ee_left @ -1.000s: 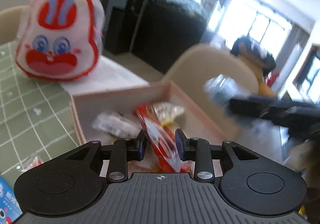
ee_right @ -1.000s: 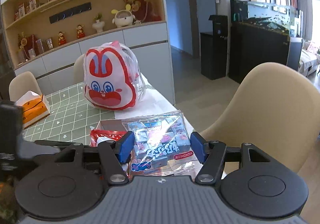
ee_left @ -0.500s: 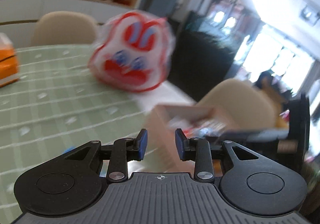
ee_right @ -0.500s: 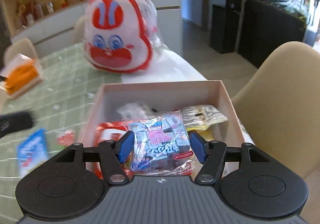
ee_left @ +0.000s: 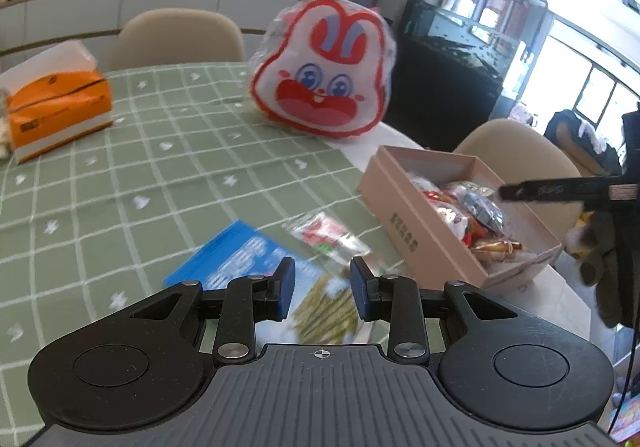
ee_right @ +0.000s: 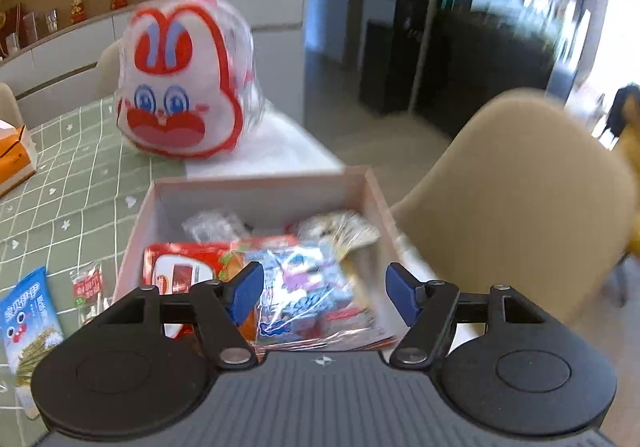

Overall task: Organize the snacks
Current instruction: 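Move both tools to the blue seaweed bag and clear cookie packet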

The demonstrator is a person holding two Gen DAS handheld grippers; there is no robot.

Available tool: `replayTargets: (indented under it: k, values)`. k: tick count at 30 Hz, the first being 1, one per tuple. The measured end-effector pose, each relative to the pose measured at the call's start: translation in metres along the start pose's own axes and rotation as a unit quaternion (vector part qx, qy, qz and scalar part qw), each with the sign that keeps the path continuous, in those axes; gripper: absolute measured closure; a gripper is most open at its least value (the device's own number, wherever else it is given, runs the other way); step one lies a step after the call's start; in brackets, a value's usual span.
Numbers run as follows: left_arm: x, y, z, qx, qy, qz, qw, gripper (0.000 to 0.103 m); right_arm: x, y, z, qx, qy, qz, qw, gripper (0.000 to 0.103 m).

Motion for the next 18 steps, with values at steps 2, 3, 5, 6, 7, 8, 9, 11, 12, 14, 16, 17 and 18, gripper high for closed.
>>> replayTargets:
  k: [2, 3, 5, 6, 7, 8, 9, 11, 12, 14, 16, 17, 18]
  values:
    - [-0.008, -0.013, 0.006, -0.018, 0.001, -0.006, 0.9998, 0.069, -0.022, -0.008, -0.002, -0.011, 0.033, 0.008, 0.999, 0.029]
    - [-0.011, -0.02, 0.008, -0.027, 0.002, -0.01, 0.9996, 0.069, -0.032, -0.013, -0.003, -0.016, 0.046, 0.003, 0.999, 0.026]
    - [-0.017, -0.036, 0.014, -0.045, 0.004, -0.016, 0.9988, 0.069, -0.051, -0.032, 0.0, -0.031, 0.064, -0.029, 0.997, 0.023]
    - [-0.017, -0.042, 0.018, -0.053, 0.002, -0.02, 0.9984, 0.069, -0.056, -0.042, 0.002, -0.039, 0.065, -0.046, 0.996, 0.022]
    - [-0.017, -0.049, 0.023, -0.061, -0.005, -0.023, 0.9979, 0.069, -0.06, -0.056, 0.005, -0.05, 0.061, -0.066, 0.995, 0.022]
    - [-0.016, -0.054, 0.028, -0.068, -0.013, -0.023, 0.9974, 0.069, -0.061, -0.071, 0.011, -0.061, 0.055, -0.085, 0.993, 0.022]
    - [-0.014, -0.059, 0.033, -0.073, -0.021, -0.02, 0.9969, 0.069, -0.061, -0.086, 0.016, -0.071, 0.048, -0.102, 0.991, 0.022]
    - [-0.011, -0.066, 0.043, -0.08, -0.04, -0.01, 0.9959, 0.069, -0.057, -0.119, 0.028, -0.092, 0.027, -0.145, 0.985, 0.022]
    - [-0.01, -0.068, 0.046, -0.083, -0.046, -0.007, 0.9955, 0.069, -0.053, -0.135, 0.033, -0.1, 0.012, -0.166, 0.981, 0.022]
    - [-0.01, -0.075, 0.052, -0.091, -0.052, 0.004, 0.9945, 0.069, -0.042, -0.164, 0.042, -0.103, -0.014, -0.194, 0.975, 0.022]
    - [-0.013, -0.082, 0.054, -0.106, -0.046, 0.016, 0.9931, 0.069, -0.026, -0.19, 0.05, -0.104, -0.035, -0.203, 0.973, 0.022]
    - [-0.014, -0.085, 0.054, -0.111, -0.046, 0.018, 0.9926, 0.069, -0.017, -0.2, 0.054, -0.105, -0.043, -0.198, 0.974, 0.022]
    - [-0.015, -0.086, 0.054, -0.114, -0.047, 0.021, 0.9922, 0.069, -0.009, -0.207, 0.057, -0.108, -0.047, -0.189, 0.975, 0.022]
Point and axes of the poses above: each gripper's, at about its wrist camera, not at the fingertips, and x roughly the way its jaws point, y to its right, z to its underside, the point moved 5 cm from there along x, roughly the way its jaws point, and after that the axes turned 7 degrees about -y, right-handed, at the moved point
